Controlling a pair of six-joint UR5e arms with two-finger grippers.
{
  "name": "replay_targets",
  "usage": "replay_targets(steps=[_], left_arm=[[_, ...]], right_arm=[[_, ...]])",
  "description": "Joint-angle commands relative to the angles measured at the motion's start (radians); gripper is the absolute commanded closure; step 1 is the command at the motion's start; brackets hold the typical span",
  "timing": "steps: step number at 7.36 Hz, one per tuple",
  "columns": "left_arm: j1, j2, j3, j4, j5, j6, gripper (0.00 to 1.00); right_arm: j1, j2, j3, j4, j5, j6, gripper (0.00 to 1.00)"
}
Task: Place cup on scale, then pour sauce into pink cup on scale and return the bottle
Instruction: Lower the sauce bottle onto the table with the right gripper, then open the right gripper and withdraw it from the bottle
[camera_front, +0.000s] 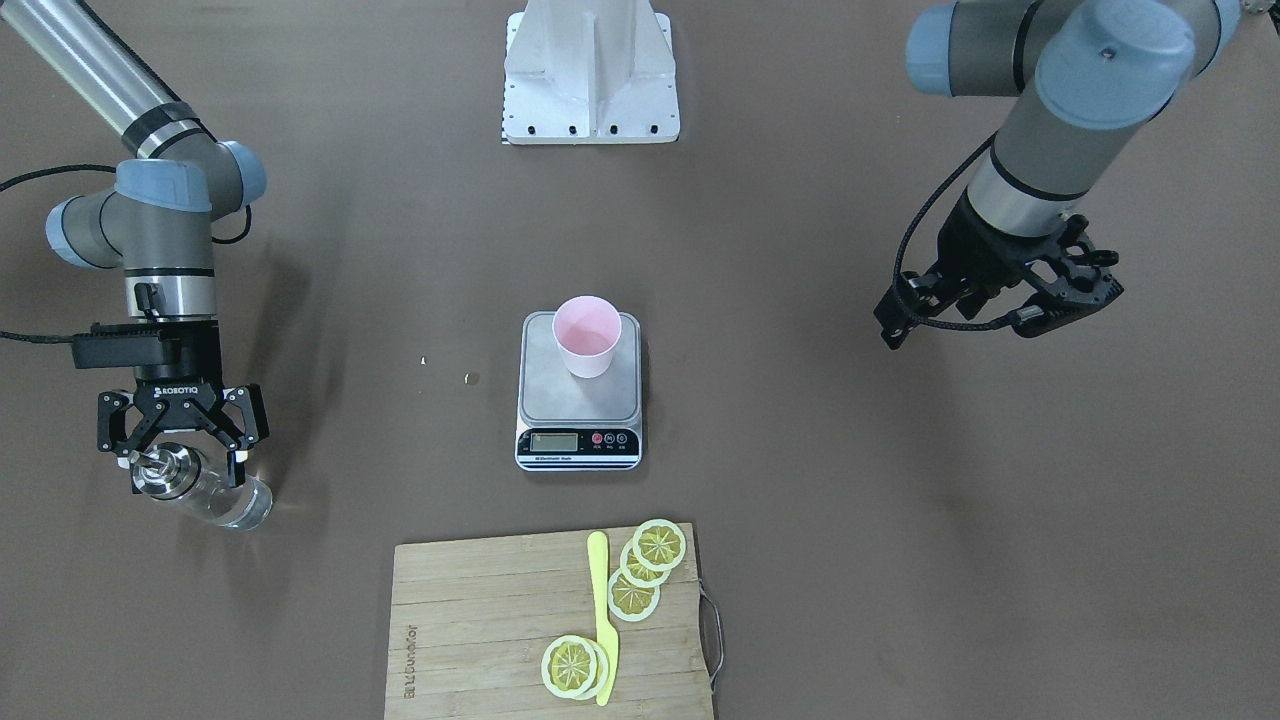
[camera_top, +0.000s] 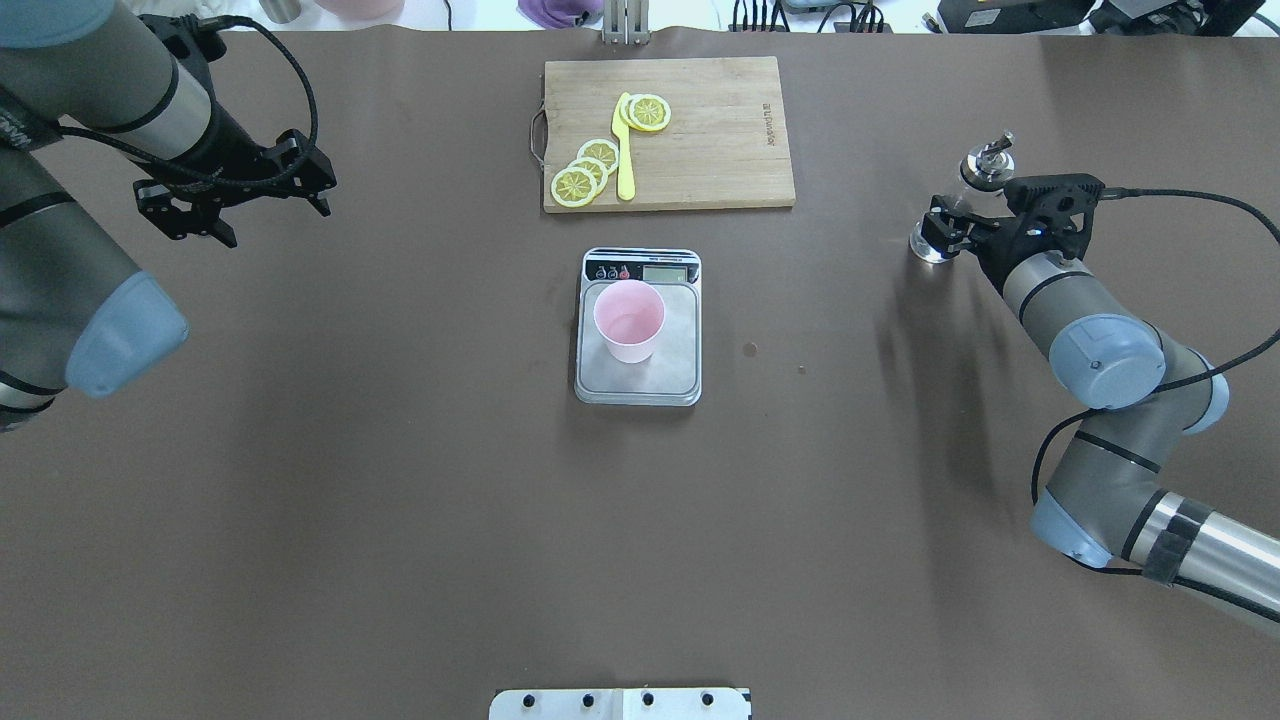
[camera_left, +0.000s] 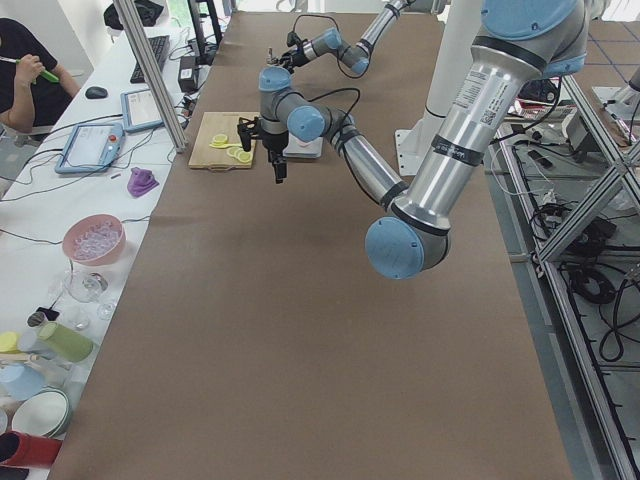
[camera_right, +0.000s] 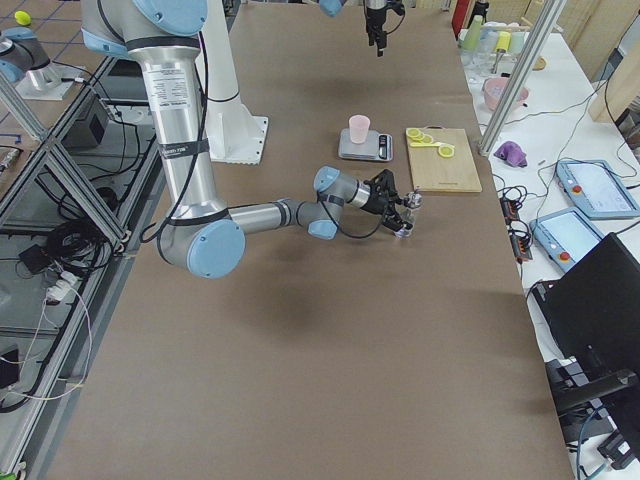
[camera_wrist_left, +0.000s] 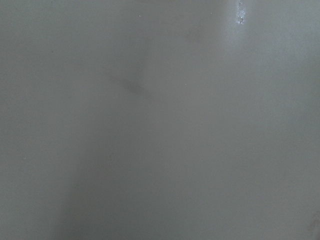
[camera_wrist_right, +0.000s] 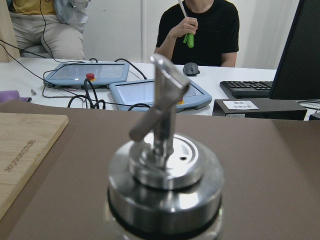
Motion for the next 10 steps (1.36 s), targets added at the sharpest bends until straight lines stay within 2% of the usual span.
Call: replay_targets(steps=[1,3,4,7,9,10], left_arm=[[0.001,-0.003,0.003,0.000,0.000,-0.001,0.01],[0.001,-0.001,0.006,0.000,0.000,-0.001,0.01],[0.001,-0.001,0.007,0.000,0.000,-0.001,0.01],[0.004,-0.004,0.004,0.000,0.000,-0.023,0.01],[0.005,-0.004,-0.004,0.000,0.000,-0.043,0.01],[0.005,-0.004,-0.005,0.000,0.000,-0.043,0.01]], right_arm=[[-0.026,-0.058,0.071,0.018,-0.002,0.023,0.00],[-0.057,-0.063,0.083,0.017,-0.010,0.077,0.00],[-0.068,-0.098,0.109,0.019,-0.010,0.077,0.00],[-0.109,-0.280,0.293,0.019,-0.004,0.077,0.00],[-0.108,-0.433,0.461,0.018,0.062,0.077,0.00],[-0.106,-0.490,0.526,0.016,0.064,0.077,0.00]])
